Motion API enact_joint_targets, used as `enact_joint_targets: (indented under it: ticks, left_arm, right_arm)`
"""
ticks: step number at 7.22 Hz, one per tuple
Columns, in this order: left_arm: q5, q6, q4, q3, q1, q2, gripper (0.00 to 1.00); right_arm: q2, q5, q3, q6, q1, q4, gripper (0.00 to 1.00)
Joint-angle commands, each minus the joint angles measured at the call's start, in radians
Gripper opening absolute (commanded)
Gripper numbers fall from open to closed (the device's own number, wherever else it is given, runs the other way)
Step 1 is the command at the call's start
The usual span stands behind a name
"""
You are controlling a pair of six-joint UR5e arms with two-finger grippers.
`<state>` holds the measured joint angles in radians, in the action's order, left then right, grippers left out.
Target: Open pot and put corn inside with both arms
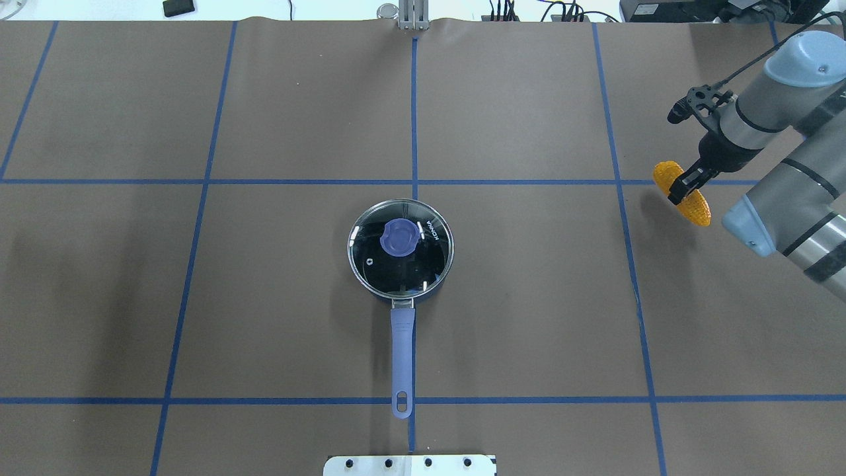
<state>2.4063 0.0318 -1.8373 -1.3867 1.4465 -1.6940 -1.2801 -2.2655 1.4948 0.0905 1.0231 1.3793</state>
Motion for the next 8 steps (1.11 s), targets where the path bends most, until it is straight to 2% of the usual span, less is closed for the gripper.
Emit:
enact_joint_targets:
  ticks: [1, 3, 6, 8]
  left_arm:
    - [0.014, -0.152, 0.007, -0.040, -0.021, -0.061, 0.99]
    - [0.020, -0.365, 0.074, -0.136, -0.137, -0.140, 0.99]
    - [-0.021, -0.447, 0.440, -0.277, -0.237, -0.361, 1.00]
    - [-0.068, -0.664, 0.460, -0.296, -0.363, -0.464, 1.00]
  right_arm:
    - [0.031, -0.009, 0.008, 0.000, 0.044, 0.045, 0.46]
    - [0.091, -0.009, 0.034, 0.002, 0.075, 0.168, 0.46]
    - [0.125, -0.055, 0.056, 0.026, 0.095, 0.211, 0.46]
    - [0.142, -0.074, 0.059, 0.073, 0.097, 0.211, 0.46]
